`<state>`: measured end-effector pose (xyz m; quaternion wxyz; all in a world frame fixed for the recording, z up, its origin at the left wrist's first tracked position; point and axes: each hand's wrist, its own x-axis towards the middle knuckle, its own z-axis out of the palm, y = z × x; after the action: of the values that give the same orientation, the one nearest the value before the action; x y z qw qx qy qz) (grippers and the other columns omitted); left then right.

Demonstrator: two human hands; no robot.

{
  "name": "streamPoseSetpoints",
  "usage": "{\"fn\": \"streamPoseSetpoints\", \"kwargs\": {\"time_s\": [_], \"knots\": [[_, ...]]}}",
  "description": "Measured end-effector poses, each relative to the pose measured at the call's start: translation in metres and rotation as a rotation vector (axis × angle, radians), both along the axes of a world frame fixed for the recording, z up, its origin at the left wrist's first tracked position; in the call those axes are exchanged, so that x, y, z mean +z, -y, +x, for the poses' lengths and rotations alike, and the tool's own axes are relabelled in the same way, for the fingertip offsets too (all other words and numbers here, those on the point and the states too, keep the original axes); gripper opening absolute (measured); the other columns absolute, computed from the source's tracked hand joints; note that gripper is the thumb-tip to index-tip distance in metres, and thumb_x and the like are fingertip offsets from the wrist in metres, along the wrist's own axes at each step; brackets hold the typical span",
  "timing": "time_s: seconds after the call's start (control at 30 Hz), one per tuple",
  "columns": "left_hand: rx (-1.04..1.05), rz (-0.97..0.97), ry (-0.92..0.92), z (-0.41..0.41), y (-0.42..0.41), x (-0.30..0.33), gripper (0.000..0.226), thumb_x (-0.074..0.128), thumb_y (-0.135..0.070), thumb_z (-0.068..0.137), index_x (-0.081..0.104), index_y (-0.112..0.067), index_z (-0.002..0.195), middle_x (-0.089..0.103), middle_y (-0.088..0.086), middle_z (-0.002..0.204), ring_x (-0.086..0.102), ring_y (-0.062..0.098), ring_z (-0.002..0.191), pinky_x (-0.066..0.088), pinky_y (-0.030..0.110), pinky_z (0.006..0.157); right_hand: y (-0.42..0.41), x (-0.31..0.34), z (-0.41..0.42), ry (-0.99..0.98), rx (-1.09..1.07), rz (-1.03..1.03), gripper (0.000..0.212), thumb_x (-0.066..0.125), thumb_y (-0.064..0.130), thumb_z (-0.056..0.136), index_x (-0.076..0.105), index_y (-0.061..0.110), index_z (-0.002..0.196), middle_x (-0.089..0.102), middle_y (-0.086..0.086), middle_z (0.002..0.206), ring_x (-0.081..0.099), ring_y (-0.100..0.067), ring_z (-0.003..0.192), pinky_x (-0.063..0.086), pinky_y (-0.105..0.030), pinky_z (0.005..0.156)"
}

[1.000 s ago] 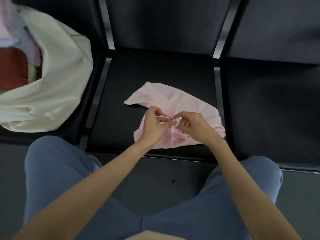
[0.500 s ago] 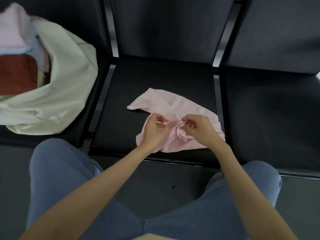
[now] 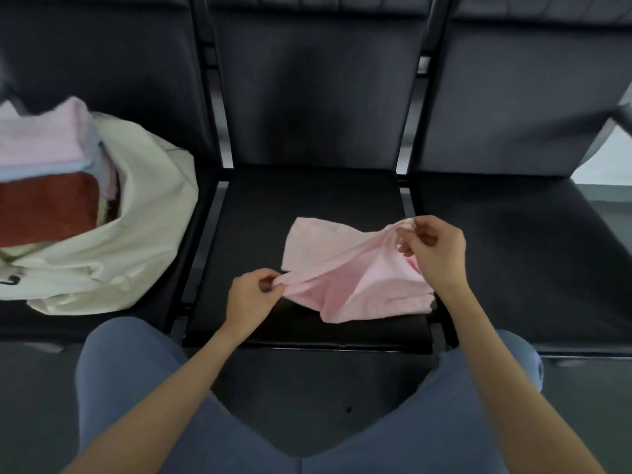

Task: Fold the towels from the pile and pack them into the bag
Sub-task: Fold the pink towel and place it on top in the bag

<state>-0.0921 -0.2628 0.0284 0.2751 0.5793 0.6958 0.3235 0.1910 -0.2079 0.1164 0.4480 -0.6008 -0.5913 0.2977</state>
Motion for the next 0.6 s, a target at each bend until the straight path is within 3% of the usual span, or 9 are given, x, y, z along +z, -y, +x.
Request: {"fn": "streamPoseSetpoints", "kwargs": {"time_s": [0.2, 0.37, 0.47, 0.6], "knots": [[0.192, 0.031, 0.088, -0.012, -0.008, 0.028, 0.01, 0.068, -0.011, 0.079, 0.076, -0.014, 0.086, 0.068, -0.009, 0.074, 0.063, 0.003, 0.072, 0.047, 0.016, 0.066, 0.0, 0.031, -0.006, -0.139, -0.2, 0.136, 0.005, 0.063, 0.012, 0.091, 0.067, 0.011, 0.095, 0.068, 0.001, 0.072, 0.066, -0.006, 0.061, 0.052, -0.013, 0.061], [0.278, -0.057, 0.313, -0.028, -0.024, 0.062, 0.009, 0.072, -0.01, 0.079, 0.072, -0.019, 0.076, 0.07, 0.0, 0.076, 0.067, 0.017, 0.078, 0.057, 0.039, 0.079, -0.001, 0.064, -0.003, -0.227, -0.346, 0.234, 0.007, 0.063, 0.012, 0.091, 0.068, 0.009, 0.094, 0.069, 0.0, 0.072, 0.068, -0.01, 0.065, 0.056, -0.02, 0.066], [0.311, -0.079, 0.362, -0.034, -0.028, 0.087, 0.013, 0.073, -0.011, 0.08, 0.07, -0.021, 0.072, 0.068, 0.004, 0.072, 0.067, 0.022, 0.076, 0.056, 0.038, 0.074, 0.0, 0.079, 0.001, -0.239, -0.415, 0.272, 0.007, 0.063, 0.015, 0.091, 0.069, 0.011, 0.093, 0.069, 0.002, 0.072, 0.068, -0.011, 0.068, 0.057, -0.024, 0.07], [0.377, -0.089, 0.362, -0.035, -0.033, 0.132, 0.007, 0.063, -0.006, 0.083, 0.067, -0.01, 0.078, 0.063, 0.008, 0.071, 0.061, 0.02, 0.068, 0.045, 0.028, 0.056, 0.009, 0.091, -0.002, -0.23, -0.503, 0.325, 0.009, 0.061, 0.021, 0.093, 0.067, 0.015, 0.096, 0.069, 0.004, 0.079, 0.067, -0.011, 0.074, 0.057, -0.025, 0.072]]}}
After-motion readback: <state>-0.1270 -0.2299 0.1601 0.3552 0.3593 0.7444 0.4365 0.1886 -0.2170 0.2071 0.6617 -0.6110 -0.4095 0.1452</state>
